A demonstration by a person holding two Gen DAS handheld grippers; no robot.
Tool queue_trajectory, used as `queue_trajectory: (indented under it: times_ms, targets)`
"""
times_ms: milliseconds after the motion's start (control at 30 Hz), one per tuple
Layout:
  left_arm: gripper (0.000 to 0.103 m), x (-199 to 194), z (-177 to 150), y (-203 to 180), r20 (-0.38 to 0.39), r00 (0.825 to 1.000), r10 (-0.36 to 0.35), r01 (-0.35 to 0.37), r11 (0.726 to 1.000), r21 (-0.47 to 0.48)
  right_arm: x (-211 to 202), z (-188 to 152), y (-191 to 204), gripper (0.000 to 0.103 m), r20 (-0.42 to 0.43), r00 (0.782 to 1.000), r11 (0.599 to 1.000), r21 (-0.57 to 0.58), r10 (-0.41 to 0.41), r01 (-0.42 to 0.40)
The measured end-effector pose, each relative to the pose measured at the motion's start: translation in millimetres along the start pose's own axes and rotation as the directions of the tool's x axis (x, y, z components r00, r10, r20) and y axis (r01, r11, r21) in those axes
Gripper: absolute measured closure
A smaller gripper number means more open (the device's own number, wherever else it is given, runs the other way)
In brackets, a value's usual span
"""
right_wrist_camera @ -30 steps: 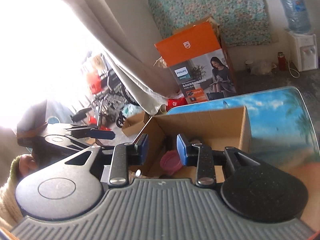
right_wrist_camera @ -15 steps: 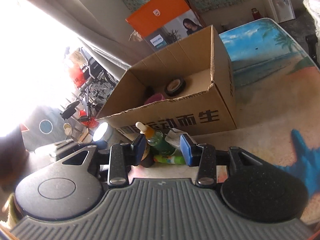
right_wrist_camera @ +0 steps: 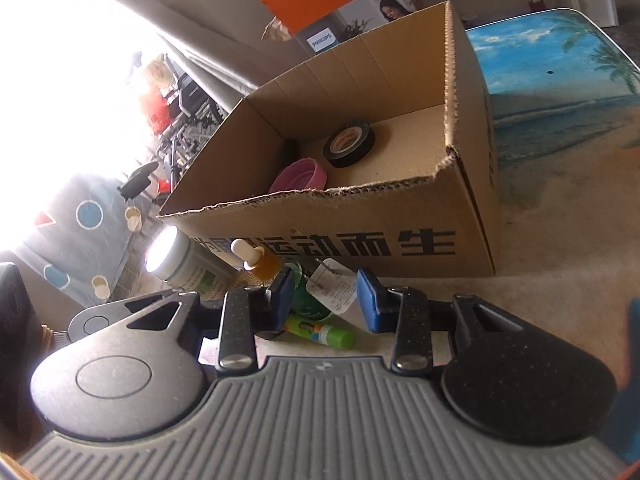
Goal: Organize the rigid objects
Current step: 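Withdraw the right gripper and move it toward the white plug charger, then close the right gripper on the white plug charger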
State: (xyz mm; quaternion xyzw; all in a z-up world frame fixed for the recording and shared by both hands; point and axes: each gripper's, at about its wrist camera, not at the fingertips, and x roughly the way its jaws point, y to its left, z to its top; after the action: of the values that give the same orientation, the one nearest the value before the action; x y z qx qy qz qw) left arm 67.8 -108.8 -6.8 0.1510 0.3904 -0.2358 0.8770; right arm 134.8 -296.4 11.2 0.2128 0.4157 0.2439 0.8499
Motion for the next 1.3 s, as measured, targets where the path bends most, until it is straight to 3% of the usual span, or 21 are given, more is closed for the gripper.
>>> queue_trajectory:
  times_ms: [233,633,967,1300]
  targets:
    - [0.051,8.8,1.7,0.8,-0.018,1.0,-0.003,0.002,1.0,-0.018,7.3,8.4,-2.8,0.069,-0.022,1.0,0.999,-0.029,0.016,-0.017]
    - [0.052,19.4,7.5,3.0,-0.034,0.999,-0.003,0.002,1.0,-0.031,13.2,9.0,-17.9,0.068,-0.039,0.997,0.998,-0.003,0.07,-0.07]
    - [0.055,22.5,7.5,0.9,-0.029,1.0,-0.007,0.006,0.999,-0.034,15.6,3.8,-32.4,0.067,-0.092,0.982,0.981,0.121,0.163,-0.152]
    - [0.069,18.3,3.1,-7.8,-0.02,0.999,-0.03,0.03,0.999,-0.014,-3.2,-11.4,-36.9,0.067,-0.089,0.987,0.974,0.199,0.131,-0.112]
